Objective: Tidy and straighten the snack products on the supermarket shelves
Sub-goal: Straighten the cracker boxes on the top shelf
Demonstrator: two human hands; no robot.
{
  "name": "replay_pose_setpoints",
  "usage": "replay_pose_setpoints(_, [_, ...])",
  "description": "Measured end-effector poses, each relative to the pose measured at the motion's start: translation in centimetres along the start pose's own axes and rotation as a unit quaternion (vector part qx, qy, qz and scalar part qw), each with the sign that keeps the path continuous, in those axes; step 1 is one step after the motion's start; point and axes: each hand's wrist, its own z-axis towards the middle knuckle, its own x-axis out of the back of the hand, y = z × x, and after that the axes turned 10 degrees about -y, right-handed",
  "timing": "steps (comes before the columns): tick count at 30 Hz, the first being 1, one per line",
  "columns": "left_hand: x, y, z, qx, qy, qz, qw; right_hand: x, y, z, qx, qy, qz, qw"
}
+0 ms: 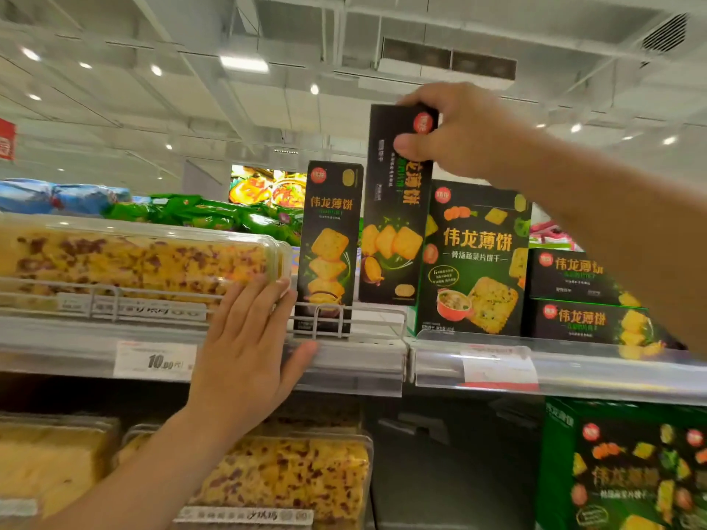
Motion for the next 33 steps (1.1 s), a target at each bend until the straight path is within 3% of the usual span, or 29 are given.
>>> replay_pose_setpoints(13, [-0.3, -0.1, 0.0, 0.004, 0.001, 0.02, 1.0, -4.5, 3.1, 1.2, -0.023, -0.09, -0.079, 0.993])
replay_pose_setpoints(22, [-0.4, -0.1, 0.0, 0.002, 0.006, 0.014, 1.0, -5.3, 3.4, 1.1, -0.044, -0.113, -0.073, 0.99])
replay_pose_setpoints(27, [-0.6, -0.2, -0.1, 0.001, 0.009, 0.008, 1.0, -2.9, 5.1, -0.1, -0.072, -0.116, -0.001, 0.991])
replay_pose_setpoints(33, [0.2, 0.9, 0.3, -0.01, -0.006, -0.031, 0.999, -0.4, 9.5, -1.9, -0.132, -0.124, -0.157, 0.971])
